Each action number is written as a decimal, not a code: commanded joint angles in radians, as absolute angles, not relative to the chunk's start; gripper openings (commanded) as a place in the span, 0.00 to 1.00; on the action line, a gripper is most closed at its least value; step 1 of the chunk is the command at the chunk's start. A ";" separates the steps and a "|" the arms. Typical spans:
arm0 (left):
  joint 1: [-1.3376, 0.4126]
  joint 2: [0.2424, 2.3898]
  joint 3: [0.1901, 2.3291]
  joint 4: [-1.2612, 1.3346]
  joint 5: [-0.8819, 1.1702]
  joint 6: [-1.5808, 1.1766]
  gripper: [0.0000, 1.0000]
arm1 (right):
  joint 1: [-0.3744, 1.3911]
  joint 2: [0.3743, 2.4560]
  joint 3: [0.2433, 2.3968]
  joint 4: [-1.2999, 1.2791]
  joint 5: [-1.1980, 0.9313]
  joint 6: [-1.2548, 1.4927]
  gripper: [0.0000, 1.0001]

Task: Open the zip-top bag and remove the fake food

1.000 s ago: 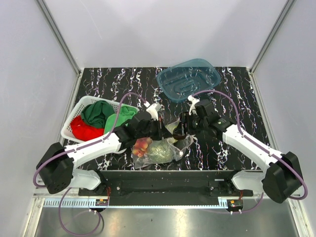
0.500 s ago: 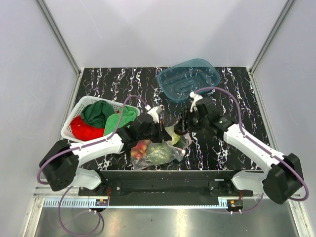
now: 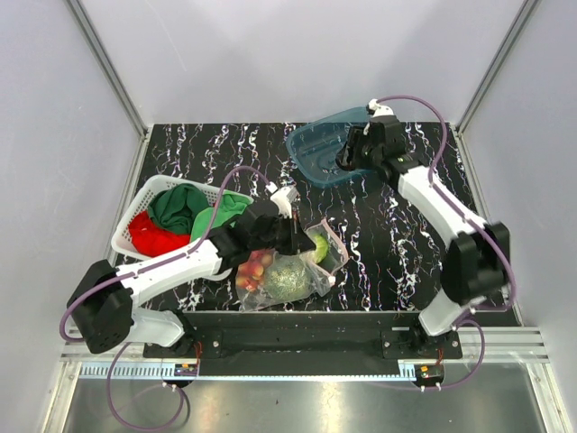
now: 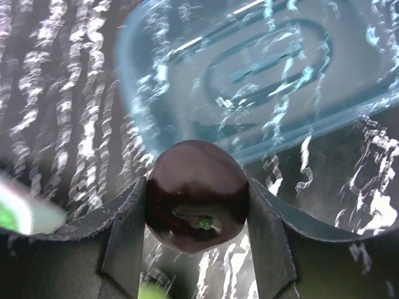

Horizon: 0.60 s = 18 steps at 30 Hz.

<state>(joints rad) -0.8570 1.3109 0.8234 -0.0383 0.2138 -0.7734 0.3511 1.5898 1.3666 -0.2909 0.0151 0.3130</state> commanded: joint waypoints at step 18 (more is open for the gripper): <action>-0.805 1.307 0.968 -0.023 0.298 -0.696 0.00 | 0.265 2.046 1.829 -0.371 0.041 0.297 1.00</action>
<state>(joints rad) -0.8261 1.3109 0.9039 -0.0692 0.2745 -0.7177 0.2646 2.1143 1.8011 -0.3046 0.0437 0.2062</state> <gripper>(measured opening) 0.012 0.993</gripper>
